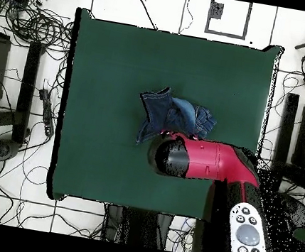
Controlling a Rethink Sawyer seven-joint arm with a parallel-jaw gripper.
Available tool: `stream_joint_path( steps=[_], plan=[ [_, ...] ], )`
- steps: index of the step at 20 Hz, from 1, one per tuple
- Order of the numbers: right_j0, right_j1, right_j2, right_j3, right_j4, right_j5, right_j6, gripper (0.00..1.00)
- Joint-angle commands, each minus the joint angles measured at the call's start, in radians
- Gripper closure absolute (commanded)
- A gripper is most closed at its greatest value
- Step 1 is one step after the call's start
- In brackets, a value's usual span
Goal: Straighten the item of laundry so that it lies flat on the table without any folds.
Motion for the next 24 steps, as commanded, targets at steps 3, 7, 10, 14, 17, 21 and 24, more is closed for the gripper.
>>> stream_joint_path(
  steps=[3, 7, 10, 14, 17, 21, 24],
  plan=[
    [0.008, 0.082, 0.11, 0.056, -0.11, -0.03, -0.108, 0.0],
    [-0.001, 0.092, 0.11, 0.041, -0.149, -0.039, -0.115, 0.0],
    [-0.011, 0.104, 0.117, 0.044, -0.161, -0.052, -0.106, 0.0],
    [-0.02, 0.136, 0.121, 0.04, -0.179, -0.077, -0.086, 0.0],
    [-0.022, 0.153, 0.118, 0.035, -0.198, -0.096, -0.074, 0.0],
    [-0.026, 0.165, 0.116, 0.036, -0.206, -0.113, -0.061, 0.0],
    [-0.019, 0.168, 0.107, 0.038, -0.223, -0.149, -0.039, 1.0]
  ],
)
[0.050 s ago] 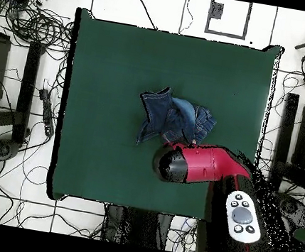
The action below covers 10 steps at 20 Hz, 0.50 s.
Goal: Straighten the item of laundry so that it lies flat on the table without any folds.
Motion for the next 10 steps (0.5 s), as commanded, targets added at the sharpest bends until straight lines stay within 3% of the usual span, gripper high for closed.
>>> stream_joint_path(
  steps=[1, 10],
  plan=[
    [0.002, 0.046, 0.107, 0.038, -0.048, -0.095, -0.034, 1.0],
    [-0.011, 0.034, 0.123, 0.036, -0.031, -0.057, -0.056, 1.0]
  ],
)
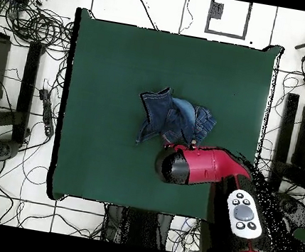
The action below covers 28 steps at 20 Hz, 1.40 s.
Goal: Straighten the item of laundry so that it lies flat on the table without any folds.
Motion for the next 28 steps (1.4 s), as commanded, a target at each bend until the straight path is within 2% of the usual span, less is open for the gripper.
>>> stream_joint_path(
  steps=[1, 8, 12, 21, 28],
  plan=[
    [0.005, -0.002, 0.128, 0.038, -0.005, 0.002, -0.063, 1.0],
    [0.004, -0.131, 0.187, 0.044, 0.096, 0.146, -0.109, 1.0],
    [0.004, -0.177, 0.216, 0.031, 0.15, 0.22, -0.124, 1.0],
    [0.016, -0.214, 0.247, -0.022, 0.232, 0.388, -0.131, 1.0],
    [0.028, -0.237, 0.259, -0.077, 0.238, 0.523, -0.163, 1.0]
  ],
)
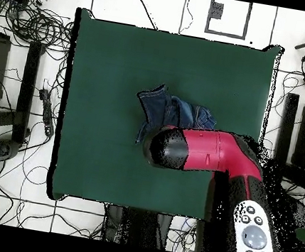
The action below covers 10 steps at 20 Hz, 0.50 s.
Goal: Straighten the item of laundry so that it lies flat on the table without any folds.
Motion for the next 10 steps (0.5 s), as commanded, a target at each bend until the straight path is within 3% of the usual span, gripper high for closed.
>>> stream_joint_path(
  steps=[1, 10],
  plan=[
    [0.043, -0.021, 0.125, -0.07, 0.05, 0.22, -0.168, 1.0],
    [0.065, -0.012, 0.156, -0.188, 0.046, 0.435, -0.23, 1.0]
  ],
)
